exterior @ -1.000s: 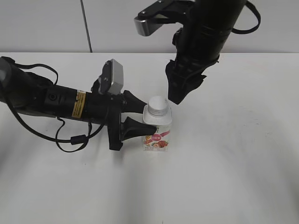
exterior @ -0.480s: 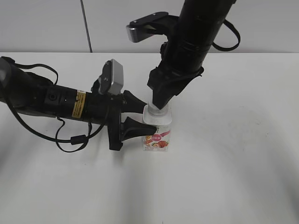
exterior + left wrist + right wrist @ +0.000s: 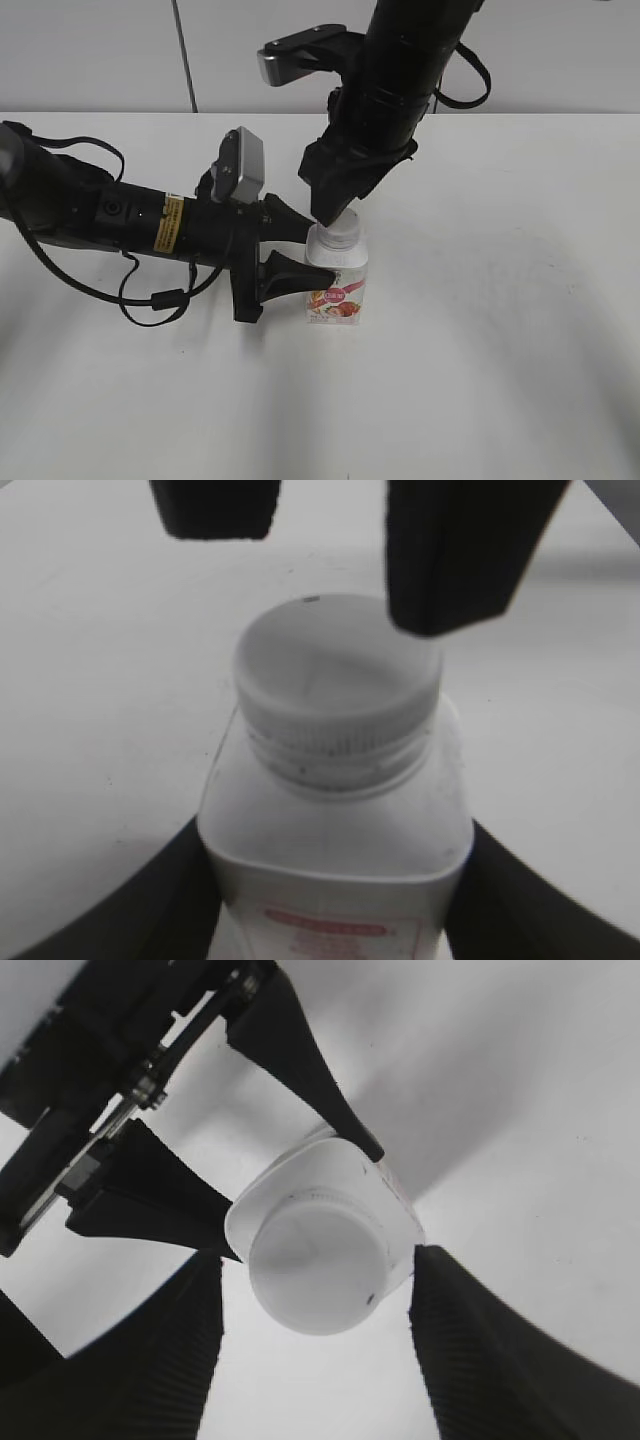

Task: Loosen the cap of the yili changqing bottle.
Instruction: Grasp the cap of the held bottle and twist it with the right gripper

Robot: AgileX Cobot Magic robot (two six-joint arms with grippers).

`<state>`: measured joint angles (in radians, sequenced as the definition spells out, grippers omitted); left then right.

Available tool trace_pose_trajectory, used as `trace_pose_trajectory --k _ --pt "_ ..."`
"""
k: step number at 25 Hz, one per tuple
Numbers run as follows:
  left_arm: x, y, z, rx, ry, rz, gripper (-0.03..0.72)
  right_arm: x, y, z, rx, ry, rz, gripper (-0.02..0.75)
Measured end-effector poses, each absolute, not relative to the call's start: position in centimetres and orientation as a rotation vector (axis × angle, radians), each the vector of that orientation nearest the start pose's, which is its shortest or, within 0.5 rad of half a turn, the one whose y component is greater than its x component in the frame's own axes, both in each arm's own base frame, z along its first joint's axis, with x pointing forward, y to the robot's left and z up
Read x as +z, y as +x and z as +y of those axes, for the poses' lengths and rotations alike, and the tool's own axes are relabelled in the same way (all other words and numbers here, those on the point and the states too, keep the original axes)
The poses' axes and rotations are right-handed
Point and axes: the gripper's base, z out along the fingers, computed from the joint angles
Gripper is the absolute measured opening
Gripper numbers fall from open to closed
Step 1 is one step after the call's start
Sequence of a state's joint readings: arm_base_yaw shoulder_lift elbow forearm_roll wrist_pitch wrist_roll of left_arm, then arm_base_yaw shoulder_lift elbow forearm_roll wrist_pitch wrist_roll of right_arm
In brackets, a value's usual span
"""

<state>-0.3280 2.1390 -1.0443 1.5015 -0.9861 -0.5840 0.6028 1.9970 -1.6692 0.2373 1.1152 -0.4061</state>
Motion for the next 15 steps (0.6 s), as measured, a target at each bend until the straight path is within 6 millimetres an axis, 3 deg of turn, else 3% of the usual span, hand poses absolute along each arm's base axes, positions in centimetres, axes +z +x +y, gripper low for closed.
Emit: trace_pose_trajectory --k 11,15 --pt "10.0 32.4 -19.0 -0.896 1.507 1.529 0.403 21.4 33.9 25.8 0.373 -1.330 2.695 0.471" --pt "10.0 32.4 -19.0 -0.896 1.509 1.528 0.403 21.5 33.9 25.8 0.371 -1.338 2.699 0.448"
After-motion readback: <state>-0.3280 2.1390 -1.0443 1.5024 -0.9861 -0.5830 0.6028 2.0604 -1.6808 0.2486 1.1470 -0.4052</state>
